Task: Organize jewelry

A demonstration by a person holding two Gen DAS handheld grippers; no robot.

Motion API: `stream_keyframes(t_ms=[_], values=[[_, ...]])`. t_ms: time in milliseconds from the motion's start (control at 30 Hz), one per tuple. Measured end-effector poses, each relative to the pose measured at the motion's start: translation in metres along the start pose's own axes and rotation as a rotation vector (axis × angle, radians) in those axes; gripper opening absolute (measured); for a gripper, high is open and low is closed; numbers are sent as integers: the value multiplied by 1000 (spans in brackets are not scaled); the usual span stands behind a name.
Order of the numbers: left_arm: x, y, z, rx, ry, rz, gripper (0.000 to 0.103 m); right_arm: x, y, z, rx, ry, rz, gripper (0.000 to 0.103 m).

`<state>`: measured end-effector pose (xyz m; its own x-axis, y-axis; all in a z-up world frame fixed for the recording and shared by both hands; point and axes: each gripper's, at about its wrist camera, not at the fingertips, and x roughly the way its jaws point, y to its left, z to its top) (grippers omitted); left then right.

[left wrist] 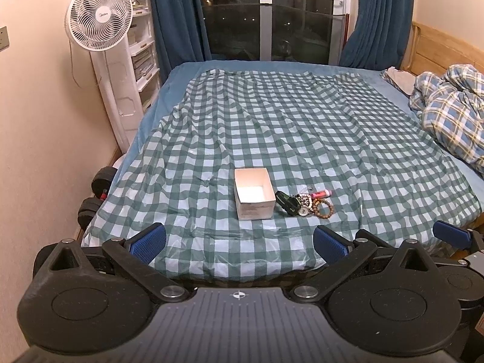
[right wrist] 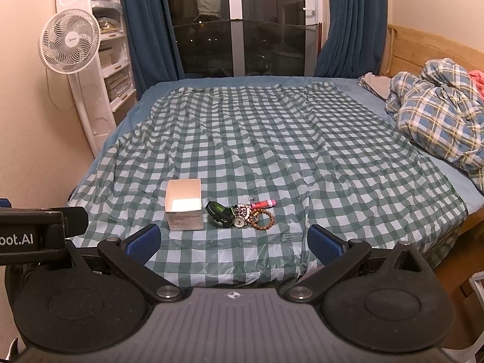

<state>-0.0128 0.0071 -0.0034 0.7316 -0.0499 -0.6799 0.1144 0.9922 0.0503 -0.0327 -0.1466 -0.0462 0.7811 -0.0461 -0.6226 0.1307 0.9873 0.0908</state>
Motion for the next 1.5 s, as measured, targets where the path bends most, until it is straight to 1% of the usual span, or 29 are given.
stream_keyframes(t_ms=[133,267,467,567,600,700,733,800,867,933,967,1033,1100,1133,1167,1233,1300,1333,1367,1400,1433,1500], values=[[0,2,0,-4,-1,4,79,1,2,1,-12,-2,4,103],[7,3,-3,-7,15,6,79,7,4,-2,-29,-1,6,103],[29,7,-10,-28,14,7,79,33,2,-8,-44,7,30,103],[59,11,-17,-86,17,35,79,60,-3,-17,-39,-23,74,103],[73,14,-20,-107,15,30,79,70,-6,-20,-32,-29,82,103],[119,22,-32,-142,-9,-48,79,111,-20,-33,-13,-59,105,103],[134,26,-34,-144,-9,-57,79,125,-27,-38,-6,-71,112,103],[169,28,-40,-120,6,-49,79,150,-40,-44,5,-117,110,103],[199,30,-45,-113,-28,-85,79,173,-48,-50,-38,-184,97,103],[225,29,-52,-115,-60,-122,79,197,-54,-51,-109,-198,104,103],[241,25,-55,-115,-68,-127,79,208,-56,-51,-131,-192,101,103],[269,19,-62,-114,-92,-114,79,229,-63,-49,-123,-179,108,103],[296,9,-70,-74,-116,-117,79,248,-72,-46,-67,-165,158,103],[309,4,-72,-41,-107,-139,79,258,-77,-43,-34,-155,194,103],[325,-1,-72,-10,-93,-145,79,268,-81,-40,-9,-141,225,103],[344,-10,-72,41,-101,-131,79,293,-87,-32,14,-110,275,103],[360,-17,-72,94,-132,-97,79,317,-88,-28,18,-72,268,103],[369,-20,-72,114,-146,-67,79,332,-88,-25,22,-45,237,103],[376,-23,-71,122,-151,-44,79,342,-87,-25,27,-23,222,103],[383,-23,-71,119,-144,-30,79,355,-87,-25,37,7,240,103],[391,-22,-67,96,-126,-31,79,362,-86,-26,40,25,271,103],[401,-15,-61,38,-126,-75,79,373,-82,-29,23,45,318,103]])
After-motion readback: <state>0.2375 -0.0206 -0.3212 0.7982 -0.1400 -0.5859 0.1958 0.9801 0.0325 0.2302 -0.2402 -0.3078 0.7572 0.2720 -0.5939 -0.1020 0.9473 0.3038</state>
